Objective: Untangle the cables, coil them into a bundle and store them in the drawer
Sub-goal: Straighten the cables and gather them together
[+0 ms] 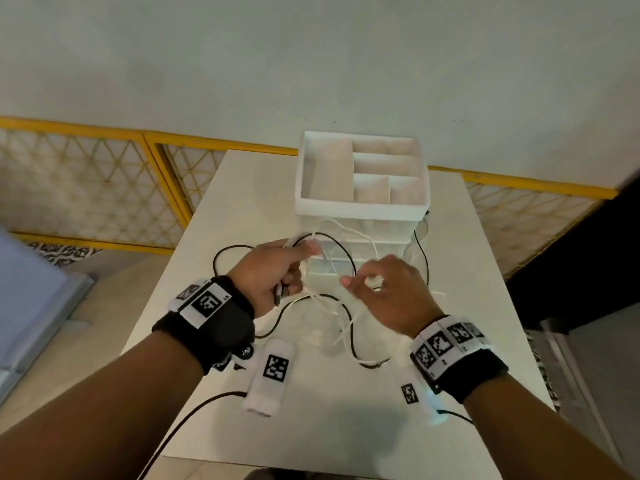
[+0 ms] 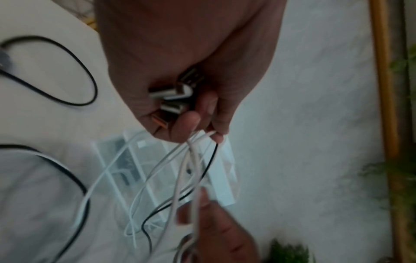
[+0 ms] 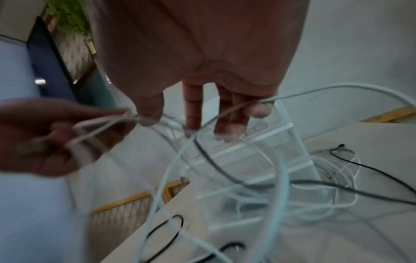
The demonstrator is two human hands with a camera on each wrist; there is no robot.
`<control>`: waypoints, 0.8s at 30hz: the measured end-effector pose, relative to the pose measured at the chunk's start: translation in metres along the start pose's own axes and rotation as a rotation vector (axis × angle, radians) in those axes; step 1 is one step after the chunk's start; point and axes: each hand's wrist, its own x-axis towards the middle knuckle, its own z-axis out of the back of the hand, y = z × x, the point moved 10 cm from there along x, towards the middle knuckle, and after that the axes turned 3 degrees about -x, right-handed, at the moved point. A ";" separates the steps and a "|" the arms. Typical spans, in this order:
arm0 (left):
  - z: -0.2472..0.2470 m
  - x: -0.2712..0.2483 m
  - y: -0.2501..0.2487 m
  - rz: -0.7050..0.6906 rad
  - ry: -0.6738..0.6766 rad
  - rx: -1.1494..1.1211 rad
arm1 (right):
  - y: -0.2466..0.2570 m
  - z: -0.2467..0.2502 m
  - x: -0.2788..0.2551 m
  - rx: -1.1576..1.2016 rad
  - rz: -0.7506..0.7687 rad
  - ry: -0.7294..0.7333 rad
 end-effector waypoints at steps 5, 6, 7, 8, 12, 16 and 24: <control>-0.005 -0.006 -0.042 -0.111 0.016 -0.074 | -0.028 -0.052 -0.018 -0.493 -0.026 0.288; -0.003 -0.008 -0.047 -0.119 0.029 -0.060 | -0.041 -0.051 -0.019 -0.484 -0.088 0.281; -0.004 -0.010 -0.050 -0.123 0.049 -0.042 | -0.045 -0.043 -0.018 -0.398 -0.118 0.217; -0.007 -0.012 -0.051 -0.125 0.069 -0.026 | -0.040 -0.029 -0.013 -0.239 -0.105 0.096; -0.025 -0.016 -0.044 -0.129 0.086 0.039 | 0.029 0.018 0.000 0.538 0.030 -0.020; -0.024 -0.016 -0.047 -0.142 0.015 0.054 | 0.072 0.025 0.001 0.958 0.016 0.118; 0.032 -0.012 -0.047 -0.006 -0.089 0.009 | 0.040 0.103 0.001 0.737 0.018 -0.074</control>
